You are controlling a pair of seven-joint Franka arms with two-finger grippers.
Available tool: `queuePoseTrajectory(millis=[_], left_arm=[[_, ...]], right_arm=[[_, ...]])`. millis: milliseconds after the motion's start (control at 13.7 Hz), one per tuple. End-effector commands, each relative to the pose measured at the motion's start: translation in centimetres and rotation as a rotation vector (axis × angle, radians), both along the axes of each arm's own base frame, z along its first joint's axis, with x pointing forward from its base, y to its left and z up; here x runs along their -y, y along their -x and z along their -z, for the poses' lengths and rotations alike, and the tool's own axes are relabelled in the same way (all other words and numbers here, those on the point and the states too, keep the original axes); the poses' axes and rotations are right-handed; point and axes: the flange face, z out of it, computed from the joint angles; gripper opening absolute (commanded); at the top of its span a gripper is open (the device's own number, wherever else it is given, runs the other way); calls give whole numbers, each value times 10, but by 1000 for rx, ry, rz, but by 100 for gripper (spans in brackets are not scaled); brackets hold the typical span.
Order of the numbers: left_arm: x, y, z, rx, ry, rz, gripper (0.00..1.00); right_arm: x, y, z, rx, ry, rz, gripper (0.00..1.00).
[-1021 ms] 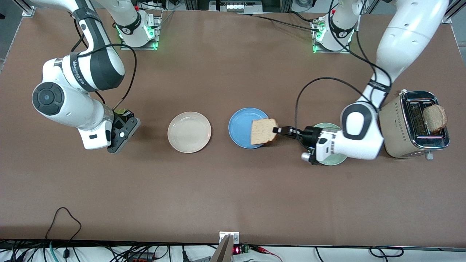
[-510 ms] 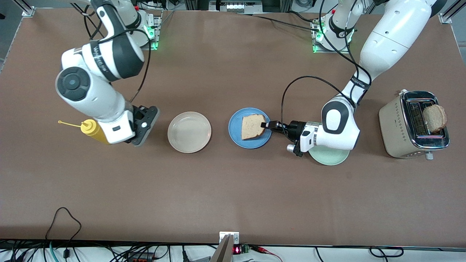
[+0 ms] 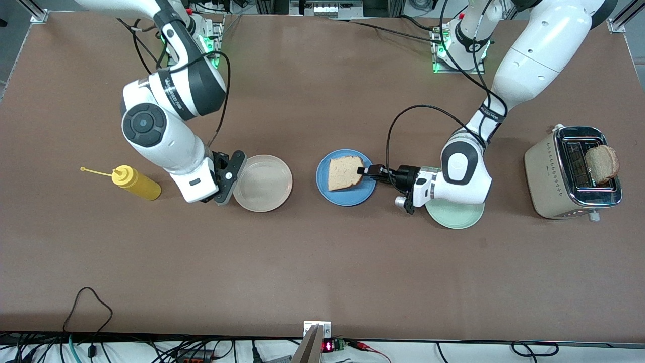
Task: Make sandwich in blue plate with both arms
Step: 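Place the bread on the blue plate while the right gripper carries lettuce over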
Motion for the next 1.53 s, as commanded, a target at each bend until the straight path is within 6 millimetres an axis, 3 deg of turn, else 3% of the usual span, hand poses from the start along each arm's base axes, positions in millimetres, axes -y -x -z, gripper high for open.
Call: queuePoseTrajectory(millis=[0, 219, 438, 510, 583, 729, 1021, 1167, 1458], left_arm=[[6, 3, 0, 28, 12, -16, 0], [14, 7, 6, 29, 4, -9, 0], [15, 9, 11, 19, 4, -7, 5], [15, 8, 11, 19, 4, -7, 23], [10, 6, 10, 26, -3, -7, 99], [-1, 0, 2, 37, -5, -14, 100], [-32, -8, -45, 139, -143, 100, 100], [-55, -11, -63, 140, -241, 176, 100], [-114, -23, -99, 171, -427, 282, 100]], right_arm=[[-32, -5, 5, 9, -14, -8, 0], [-77, -11, 9, 33, -84, 15, 0], [-104, -4, 11, 29, -178, 34, 0], [-111, -2, 14, 30, -181, 30, 0], [-116, 1, 14, 27, -181, 38, 0], [-127, 8, 14, 24, -185, 35, 0], [-155, 18, 14, 62, -220, 61, 0], [-178, 27, 20, 90, -253, 90, 0], [-231, 49, 54, 115, -362, 158, 0]])
